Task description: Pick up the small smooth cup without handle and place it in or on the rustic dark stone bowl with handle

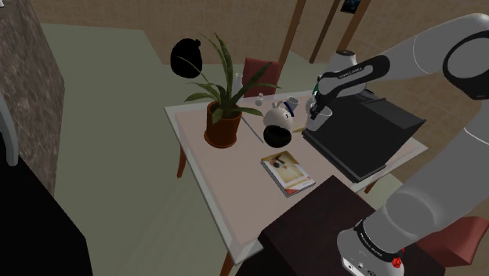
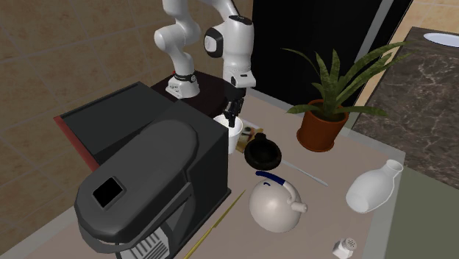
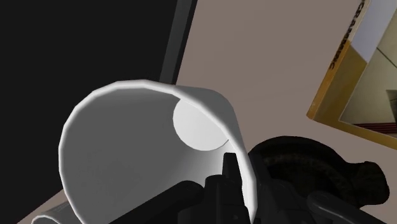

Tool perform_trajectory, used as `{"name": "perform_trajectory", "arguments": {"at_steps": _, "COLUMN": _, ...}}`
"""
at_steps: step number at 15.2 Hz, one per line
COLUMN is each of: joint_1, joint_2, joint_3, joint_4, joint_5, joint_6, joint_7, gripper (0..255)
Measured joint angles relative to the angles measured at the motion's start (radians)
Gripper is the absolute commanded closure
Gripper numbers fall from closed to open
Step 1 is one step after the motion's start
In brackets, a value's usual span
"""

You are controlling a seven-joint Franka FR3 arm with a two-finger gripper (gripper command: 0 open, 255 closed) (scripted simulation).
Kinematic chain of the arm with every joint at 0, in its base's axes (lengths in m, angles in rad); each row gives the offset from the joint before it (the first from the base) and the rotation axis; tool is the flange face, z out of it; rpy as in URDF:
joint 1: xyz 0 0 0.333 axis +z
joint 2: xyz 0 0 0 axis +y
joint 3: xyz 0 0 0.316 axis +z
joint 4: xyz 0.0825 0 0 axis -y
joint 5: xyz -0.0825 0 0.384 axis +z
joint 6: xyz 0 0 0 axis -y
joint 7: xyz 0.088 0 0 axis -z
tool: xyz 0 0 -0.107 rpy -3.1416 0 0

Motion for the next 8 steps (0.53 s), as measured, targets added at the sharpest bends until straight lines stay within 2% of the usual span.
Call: {"name": "perform_trajectory", "arguments": {"at_steps": 8, "joint_1": 0.092, "joint_2": 0.028, "joint_3": 0.068, "joint_4": 0.109, "joint_5": -0.010, "joint_6": -0.108, "joint_7": 0.151, "gripper": 255}}
